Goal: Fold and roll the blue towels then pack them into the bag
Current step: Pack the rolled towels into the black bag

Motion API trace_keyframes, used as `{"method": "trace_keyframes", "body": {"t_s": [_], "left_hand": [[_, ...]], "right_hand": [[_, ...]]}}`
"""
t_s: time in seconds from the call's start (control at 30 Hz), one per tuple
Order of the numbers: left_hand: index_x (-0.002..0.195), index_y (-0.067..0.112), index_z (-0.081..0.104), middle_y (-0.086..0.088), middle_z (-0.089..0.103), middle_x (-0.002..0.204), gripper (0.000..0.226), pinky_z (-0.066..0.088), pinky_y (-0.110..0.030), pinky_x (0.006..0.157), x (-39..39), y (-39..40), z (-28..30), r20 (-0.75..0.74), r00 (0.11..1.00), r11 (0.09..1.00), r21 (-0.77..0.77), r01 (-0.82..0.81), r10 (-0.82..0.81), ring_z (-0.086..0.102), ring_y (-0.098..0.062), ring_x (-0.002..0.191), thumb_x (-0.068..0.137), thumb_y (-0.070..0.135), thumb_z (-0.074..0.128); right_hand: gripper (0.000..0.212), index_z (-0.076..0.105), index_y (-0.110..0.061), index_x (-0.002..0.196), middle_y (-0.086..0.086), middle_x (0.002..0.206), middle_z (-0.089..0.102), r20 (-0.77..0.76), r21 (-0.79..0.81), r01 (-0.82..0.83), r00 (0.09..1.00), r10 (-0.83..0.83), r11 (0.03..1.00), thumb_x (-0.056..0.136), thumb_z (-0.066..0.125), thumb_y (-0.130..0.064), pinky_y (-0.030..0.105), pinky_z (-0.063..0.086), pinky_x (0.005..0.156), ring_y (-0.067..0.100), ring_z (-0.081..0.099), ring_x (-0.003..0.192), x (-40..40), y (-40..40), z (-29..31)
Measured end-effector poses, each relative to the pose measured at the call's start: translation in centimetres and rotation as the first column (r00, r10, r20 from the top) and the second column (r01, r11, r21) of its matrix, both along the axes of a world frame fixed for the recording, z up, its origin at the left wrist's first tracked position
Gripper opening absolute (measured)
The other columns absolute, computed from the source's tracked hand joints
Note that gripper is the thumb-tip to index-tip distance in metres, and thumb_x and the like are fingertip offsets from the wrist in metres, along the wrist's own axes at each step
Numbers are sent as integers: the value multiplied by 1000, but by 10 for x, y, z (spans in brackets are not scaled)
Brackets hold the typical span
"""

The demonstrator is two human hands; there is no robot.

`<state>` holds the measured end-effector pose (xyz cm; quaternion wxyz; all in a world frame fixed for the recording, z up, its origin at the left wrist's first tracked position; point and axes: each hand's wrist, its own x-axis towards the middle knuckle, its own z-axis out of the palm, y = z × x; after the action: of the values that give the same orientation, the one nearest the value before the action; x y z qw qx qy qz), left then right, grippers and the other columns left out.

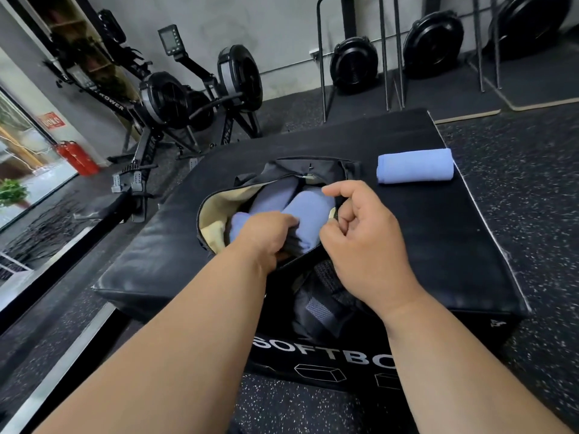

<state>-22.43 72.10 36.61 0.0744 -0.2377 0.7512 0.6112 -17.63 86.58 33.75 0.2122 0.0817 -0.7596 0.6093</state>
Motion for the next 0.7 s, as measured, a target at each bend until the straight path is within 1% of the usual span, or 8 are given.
{"method": "trace_keyframes", "body": {"t_s": [0.07, 0.13, 0.23, 0.4, 0.5, 0.57, 0.63, 0.7], "left_hand": [[93, 10, 55, -4, 61, 46, 13, 52, -24, 48, -2, 2, -1, -42, 999, 1000, 24, -2, 3, 61, -15, 38, 106, 8, 52], [104, 10, 54, -4, 62, 49, 9, 53, -25, 48, -6, 5, 2, -102, 995, 989, 145, -6, 21, 62, -14, 41, 109, 8, 47], [117, 7, 59, -9, 69, 67, 16, 57, -26, 53, -14, 8, 5, -163, 986, 974, 228, 7, 31, 67, -15, 51, 110, 10, 45], [89, 11, 54, -5, 54, 53, 23, 45, -20, 40, -14, 20, -6, -33, 998, 997, 67, -41, 44, 55, -15, 44, 110, 11, 45], [80, 11, 52, 2, 51, 38, 31, 41, -18, 34, -15, 22, -4, -13, 1000, 999, 39, -21, 21, 51, -11, 31, 111, 14, 47], [90, 7, 56, 2, 53, 38, 24, 45, -21, 38, -17, 23, 0, -22, 1000, 998, 51, -21, 22, 54, -11, 31, 111, 14, 48], [111, 4, 56, -1, 57, 41, 12, 50, -25, 43, -19, 26, 2, -54, 998, 995, 88, -40, 45, 59, -11, 34, 111, 12, 46], [119, 5, 57, -3, 59, 45, 15, 51, -26, 44, -20, 26, -1, -58, 997, 995, 85, -41, 46, 60, -12, 35, 111, 13, 47]], "right_hand": [[46, 62, -38, 112, 0, 70, 49, -3, -5, -19, 1000, 19, 1000, 82, 60, -4, 41, 52, 68, 16, 48, 64, -1, 1, 0], [45, 62, -37, 112, 0, 70, 49, -10, -9, -24, 1000, 24, 1000, 83, 60, -4, 40, 52, 67, 16, 48, 64, -1, 3, 0], [46, 61, -40, 112, 1, 70, 49, -5, -33, -45, 999, 45, 998, 84, 60, -4, 38, 51, 66, 16, 47, 63, 0, 4, -1], [46, 62, -38, 113, 3, 70, 49, -9, -34, -72, 997, 72, 997, 82, 60, -3, 34, 49, 65, 16, 47, 63, 1, 4, -1], [47, 62, -39, 113, 5, 71, 48, -2, -42, -78, 997, 78, 996, 83, 60, -3, 31, 48, 65, 15, 46, 63, 2, 7, 0], [47, 61, -41, 113, 5, 72, 48, 6, -45, -81, 997, 82, 996, 84, 60, -4, 31, 48, 65, 15, 46, 63, 2, 8, 0], [47, 61, -42, 114, 4, 73, 49, 12, -32, -85, 996, 86, 996, 85, 61, -5, 31, 48, 65, 15, 46, 63, 3, 9, 0], [45, 60, -43, 115, 3, 74, 50, 26, -11, -101, 995, 101, 995, 87, 62, -8, 32, 49, 65, 15, 47, 63, 4, 9, -2]]}}
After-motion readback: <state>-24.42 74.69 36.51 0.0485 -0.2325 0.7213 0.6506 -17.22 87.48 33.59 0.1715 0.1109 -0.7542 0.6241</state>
